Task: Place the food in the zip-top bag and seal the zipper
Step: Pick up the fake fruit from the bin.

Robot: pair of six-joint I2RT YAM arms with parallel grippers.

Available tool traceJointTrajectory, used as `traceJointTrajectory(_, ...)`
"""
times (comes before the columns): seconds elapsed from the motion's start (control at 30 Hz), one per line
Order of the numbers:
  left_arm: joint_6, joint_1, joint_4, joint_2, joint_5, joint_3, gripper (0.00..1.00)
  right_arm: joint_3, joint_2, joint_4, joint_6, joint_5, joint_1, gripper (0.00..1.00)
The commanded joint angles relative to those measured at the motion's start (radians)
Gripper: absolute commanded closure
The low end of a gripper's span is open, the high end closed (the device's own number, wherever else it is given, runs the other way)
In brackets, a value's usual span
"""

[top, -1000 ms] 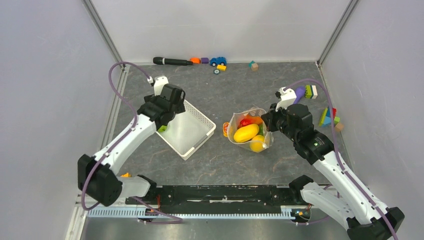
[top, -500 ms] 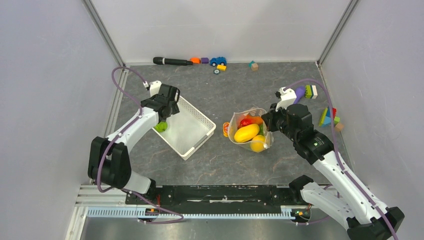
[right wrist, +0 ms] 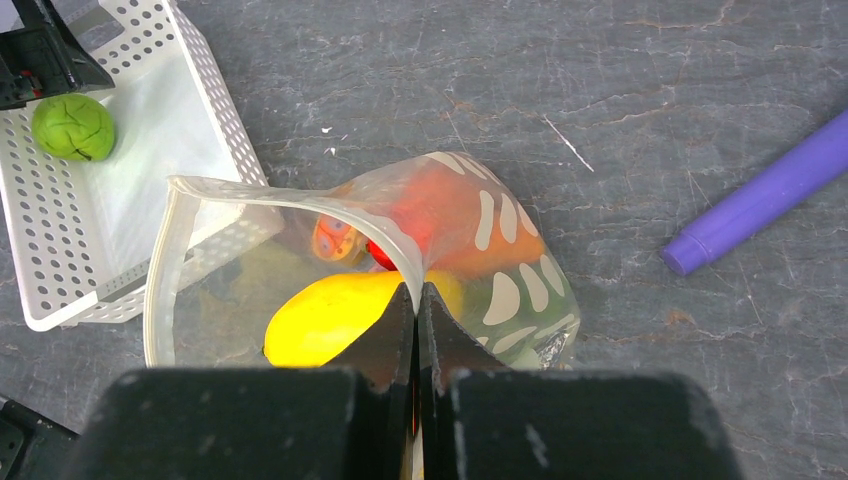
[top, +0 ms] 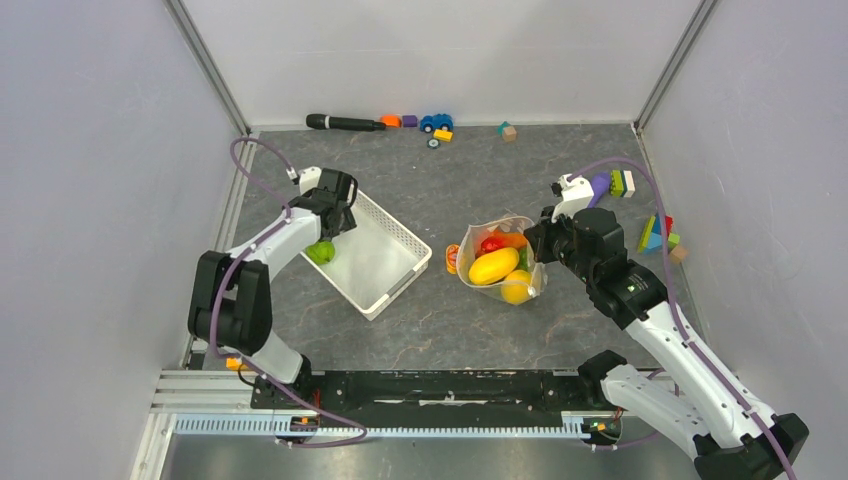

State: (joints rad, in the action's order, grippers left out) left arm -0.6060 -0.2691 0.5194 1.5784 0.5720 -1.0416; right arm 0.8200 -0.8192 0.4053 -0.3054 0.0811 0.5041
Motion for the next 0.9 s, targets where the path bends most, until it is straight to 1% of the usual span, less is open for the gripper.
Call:
traceJointTrajectory(0.0, -0.047, 0.020, -0.049, 0.023, -0.026, 0.006, 0.00, -0.001, 0.002, -0.042, 0.009, 0.022, 0.004, 1.00)
traceJointTrajectory(0.1, -0.049, 0.029, -0.056, 0.037, -0.057, 0.025, 0.00, -0.003, 0.007, -0.042, 0.010, 0.016, 0.003, 1.00)
traceJointTrajectory(0.37, -0.065, 0.034, -0.038, 0.071, -0.067, 0.021, 0.01, -0.005, 0.011, -0.043, 0.008, 0.025, 0.003, 1.00)
traceJointTrajectory(0.47, -0.064, 0.035, -0.039, 0.075, -0.075, 0.022, 0.05, -0.005, 0.009, -0.043, 0.008, 0.028, 0.004, 1.00)
traceJointTrajectory(0.73, -0.078, 0.034, -0.059, 0.109, -0.139, 0.032, 0.09, -0.004, 0.005, -0.041, 0.008, 0.023, 0.003, 1.00)
traceJointTrajectory(0.87, -0.077, 0.034, -0.061, 0.129, -0.157, 0.027, 0.14, -0.003, 0.005, -0.041, 0.009, 0.028, 0.004, 1.00)
